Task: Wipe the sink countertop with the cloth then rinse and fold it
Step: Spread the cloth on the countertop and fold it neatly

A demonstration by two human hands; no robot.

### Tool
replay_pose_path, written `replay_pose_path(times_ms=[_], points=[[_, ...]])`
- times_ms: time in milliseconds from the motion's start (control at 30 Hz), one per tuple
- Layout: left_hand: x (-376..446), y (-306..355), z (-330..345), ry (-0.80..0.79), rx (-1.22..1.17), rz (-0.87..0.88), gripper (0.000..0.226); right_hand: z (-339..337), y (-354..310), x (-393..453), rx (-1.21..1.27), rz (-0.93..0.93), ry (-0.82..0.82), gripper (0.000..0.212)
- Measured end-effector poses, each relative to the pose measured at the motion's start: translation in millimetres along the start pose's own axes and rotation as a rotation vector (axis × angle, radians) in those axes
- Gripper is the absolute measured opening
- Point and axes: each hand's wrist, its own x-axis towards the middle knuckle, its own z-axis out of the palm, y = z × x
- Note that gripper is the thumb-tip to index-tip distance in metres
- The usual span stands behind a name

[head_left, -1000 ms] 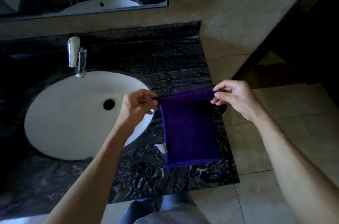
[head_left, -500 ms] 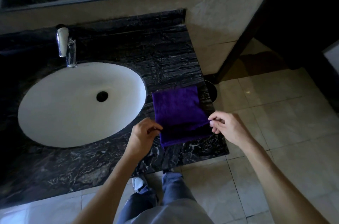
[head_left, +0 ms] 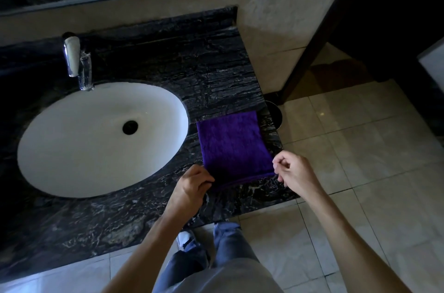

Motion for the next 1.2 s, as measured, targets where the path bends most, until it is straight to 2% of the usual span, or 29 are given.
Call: replay_pose_path(times_ms=[167, 267, 333, 400, 467, 533, 700, 800, 933, 1067, 1200], points=[[-1.6, -4.3, -2.7, 0.009, -0.051, 0.0, 0.02, 1.4, 0.9, -4.1, 0.05, 0.048, 0.025, 0.019], [0.0, -4.3, -5.0, -0.063, -0.056, -0.033, 0.005, 5.1, 7.0, 0.3, -0.204, -0.005, 0.013, 0.021], [9.3, 3.8, -15.0, -0.071, -0.078, -0.1, 0.011, 4.9, 3.6, 6.7, -0.328, -0.049, 0.095, 0.022], [30.7, 10.9, -27.2, 0.047, -0.091, -0.165, 0.017, 1.9, -9.0, 20.8, -0.316, -0.091, 0.245, 0.018], [61.9, 8.0, -37.1, 0.21, -0.066, -0.243, 0.01, -0.6, -25.1, 46.0, -0.271, -0.128, 0.316, 0.006], [95.7, -2.5, -43.1, 0.267, -0.029, -0.304, 0.009, 0.9, -41.5, 79.9, -0.271, -0.127, 0.243, 0.013], [149.9, -24.8, -45.5, -0.071, 0.168, -0.423, 0.034, 9.4, -74.2, 139.2, -0.438, -0.146, -0.048, 0.034], [159.5, -25.5, -46.1, -0.174, 0.273, -0.423, 0.037, 9.0, -80.3, 152.7, -0.529, -0.133, -0.163, 0.032], [162.6, -20.4, -49.5, -0.207, 0.33, -0.415, 0.027, 5.7, -77.7, 161.7, -0.488, -0.111, -0.151, 0.025], [167.5, -16.1, -52.9, -0.206, 0.272, -0.414, 0.01, 1.0, -75.8, 166.1, -0.413, -0.087, -0.168, 0.024], [168.5, -13.3, -54.8, -0.117, 0.155, -0.414, 0.008, -6.3, -73.2, 171.9, -0.287, -0.08, -0.153, 0.026]])
